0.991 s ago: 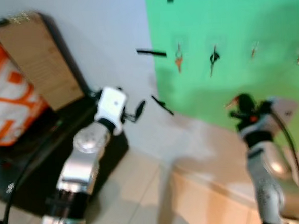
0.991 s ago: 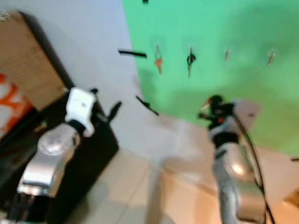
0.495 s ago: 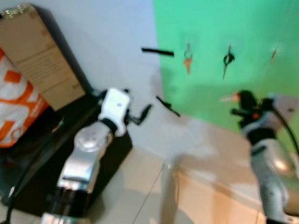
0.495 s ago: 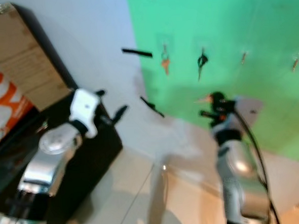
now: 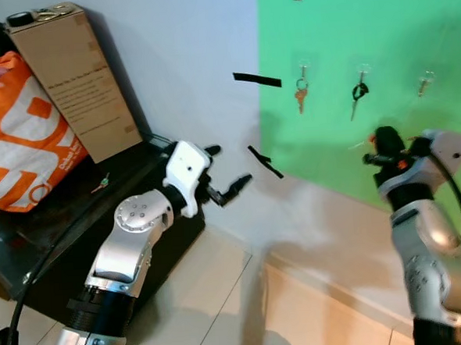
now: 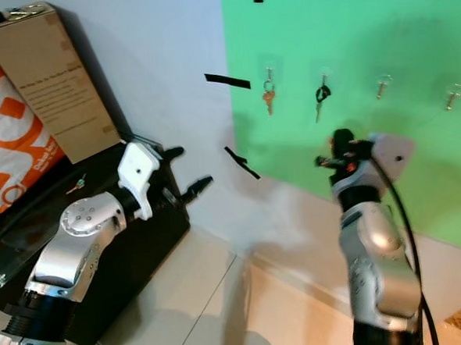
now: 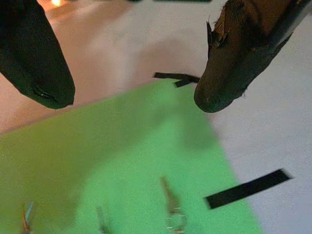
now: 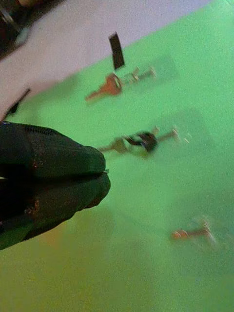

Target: Hang keys on a hook

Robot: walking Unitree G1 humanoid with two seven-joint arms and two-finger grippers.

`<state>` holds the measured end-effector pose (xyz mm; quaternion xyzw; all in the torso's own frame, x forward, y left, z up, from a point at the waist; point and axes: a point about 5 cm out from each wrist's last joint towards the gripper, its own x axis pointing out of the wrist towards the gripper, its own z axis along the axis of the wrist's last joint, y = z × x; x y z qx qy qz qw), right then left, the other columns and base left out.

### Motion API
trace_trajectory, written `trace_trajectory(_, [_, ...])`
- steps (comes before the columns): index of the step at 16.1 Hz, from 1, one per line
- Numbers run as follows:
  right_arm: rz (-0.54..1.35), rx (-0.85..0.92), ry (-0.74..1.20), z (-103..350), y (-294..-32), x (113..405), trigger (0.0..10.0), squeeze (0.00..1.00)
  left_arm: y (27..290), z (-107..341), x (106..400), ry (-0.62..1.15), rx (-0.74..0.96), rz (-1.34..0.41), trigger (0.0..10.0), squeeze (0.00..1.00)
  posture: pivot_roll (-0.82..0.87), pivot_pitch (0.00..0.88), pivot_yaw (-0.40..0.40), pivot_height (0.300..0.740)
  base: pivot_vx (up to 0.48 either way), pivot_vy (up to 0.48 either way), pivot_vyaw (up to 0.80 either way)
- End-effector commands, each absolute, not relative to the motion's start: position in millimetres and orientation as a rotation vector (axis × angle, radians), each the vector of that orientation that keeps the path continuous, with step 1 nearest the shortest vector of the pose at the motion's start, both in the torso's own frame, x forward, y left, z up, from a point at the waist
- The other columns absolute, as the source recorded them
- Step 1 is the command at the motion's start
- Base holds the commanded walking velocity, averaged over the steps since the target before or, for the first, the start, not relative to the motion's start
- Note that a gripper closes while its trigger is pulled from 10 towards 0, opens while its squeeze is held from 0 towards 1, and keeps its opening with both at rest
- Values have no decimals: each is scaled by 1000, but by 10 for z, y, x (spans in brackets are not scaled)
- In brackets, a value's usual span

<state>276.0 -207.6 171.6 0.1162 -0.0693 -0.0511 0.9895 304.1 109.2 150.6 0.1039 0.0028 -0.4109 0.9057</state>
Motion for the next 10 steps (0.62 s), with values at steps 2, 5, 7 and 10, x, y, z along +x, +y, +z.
trace_trajectory(2, [-91, 225, -163, 1789, -2085, 2820, 10000, 0, 1097, 1565, 3042, -11, 225, -868, 10000, 0, -173, 0, 100, 740, 0, 0, 0])
trace_trajectory(5, [-111, 216, -185, 1854, -2170, 2893, 10000, 0, 1079, 1569, 3032, -16, 223, -883, 10000, 0, -170, 0, 95, 740, 0, 0, 0])
trace_trajectory(7, [-133, 216, -207, 1912, -2258, 2936, 10000, 0, 1054, 1582, 2999, -22, 207, -919, 10000, 0, -165, 0, 88, 740, 0, 0, 0])
trace_trajectory(10, [-170, 222, -237, 1984, -2352, 2961, 10000, 0, 1032, 1586, 2950, -25, 188, -965, 10000, 0, -167, 0, 85, 740, 0, 0, 0])
